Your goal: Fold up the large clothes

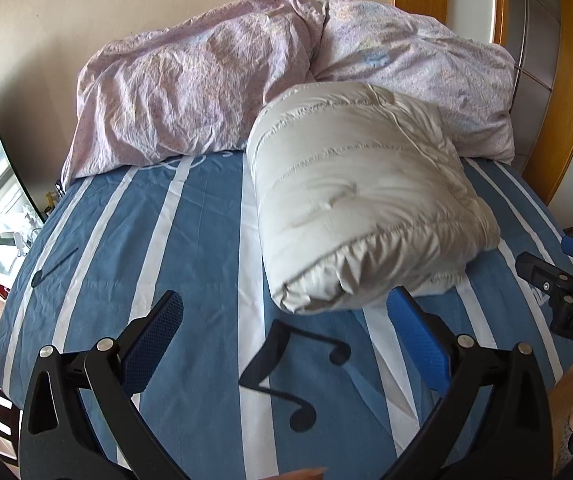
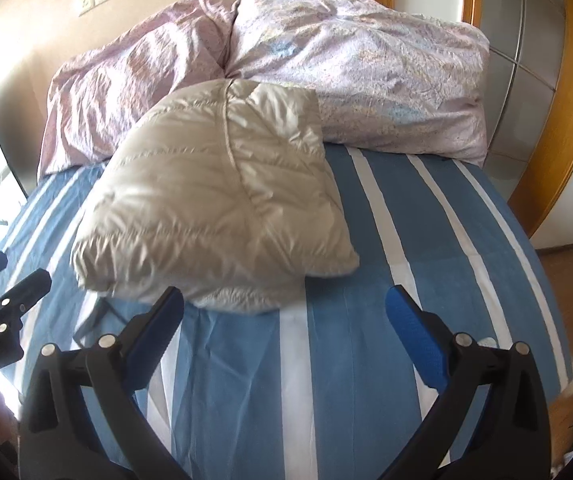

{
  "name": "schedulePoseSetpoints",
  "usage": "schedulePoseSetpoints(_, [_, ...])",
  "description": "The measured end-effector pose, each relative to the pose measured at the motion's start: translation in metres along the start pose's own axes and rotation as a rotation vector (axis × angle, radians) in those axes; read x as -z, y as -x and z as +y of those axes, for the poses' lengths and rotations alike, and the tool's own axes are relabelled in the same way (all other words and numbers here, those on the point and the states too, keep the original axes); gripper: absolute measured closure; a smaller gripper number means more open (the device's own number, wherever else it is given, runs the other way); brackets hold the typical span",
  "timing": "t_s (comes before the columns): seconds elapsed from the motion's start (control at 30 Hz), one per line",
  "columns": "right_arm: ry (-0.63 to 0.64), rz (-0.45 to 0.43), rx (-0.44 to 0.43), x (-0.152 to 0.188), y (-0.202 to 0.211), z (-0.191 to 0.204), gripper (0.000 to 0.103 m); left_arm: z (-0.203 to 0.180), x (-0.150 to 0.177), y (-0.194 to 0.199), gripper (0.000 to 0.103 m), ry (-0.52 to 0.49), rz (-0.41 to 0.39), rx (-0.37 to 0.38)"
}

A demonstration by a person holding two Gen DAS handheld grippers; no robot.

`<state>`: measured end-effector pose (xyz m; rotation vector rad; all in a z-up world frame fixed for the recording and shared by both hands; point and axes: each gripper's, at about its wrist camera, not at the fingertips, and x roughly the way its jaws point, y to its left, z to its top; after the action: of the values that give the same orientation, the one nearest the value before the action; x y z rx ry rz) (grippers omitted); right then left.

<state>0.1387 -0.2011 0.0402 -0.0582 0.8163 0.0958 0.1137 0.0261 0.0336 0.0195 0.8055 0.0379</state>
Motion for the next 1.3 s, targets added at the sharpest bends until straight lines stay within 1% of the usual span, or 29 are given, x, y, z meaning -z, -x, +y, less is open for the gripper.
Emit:
schedulePoseSetpoints(0.13, [0.021, -0.008, 0.013, 0.009, 0.011, 0.007, 0.002, -0.002, 0.006, 0.007, 0.001, 0.011, 0.015, -0.001])
schedulePoseSetpoints(0.27, [-0.005, 0.012, 0.000, 0.013, 0.014, 0.002, 0.002, -0.003, 0.011, 0.012, 0.001, 0.025, 0.029, 0.006])
schedulePoseSetpoints(0.4, [-0.030, 0.029, -0.009, 0.016, 0.016, -0.004, 0.002, -0.004, 0.014, 0.018, 0.001, 0.024, 0.026, -0.003])
schedulePoseSetpoints(0.5, [-0.030, 0.029, -0.009, 0.017, 0.019, -0.006, 0.002, -0.003, 0.017, 0.021, 0.001, 0.031, 0.029, -0.002])
schedulePoseSetpoints(0.77, [-0.008, 0.028, -0.015, 0.020, 0.030, -0.004, 0.002, -0.006, 0.018, 0.028, 0.001, 0.045, 0.043, 0.007])
schedulePoseSetpoints(0.97, [0.003, 0.046, -0.016, 0.024, 0.033, 0.000, 0.002, -0.008, 0.018, 0.035, 0.001, 0.044, 0.037, 0.015])
schedulePoseSetpoints(1.3, [0.004, 0.038, -0.012, 0.025, 0.040, 0.000, 0.002, -0.011, 0.019, 0.040, 0.001, 0.046, 0.051, 0.019])
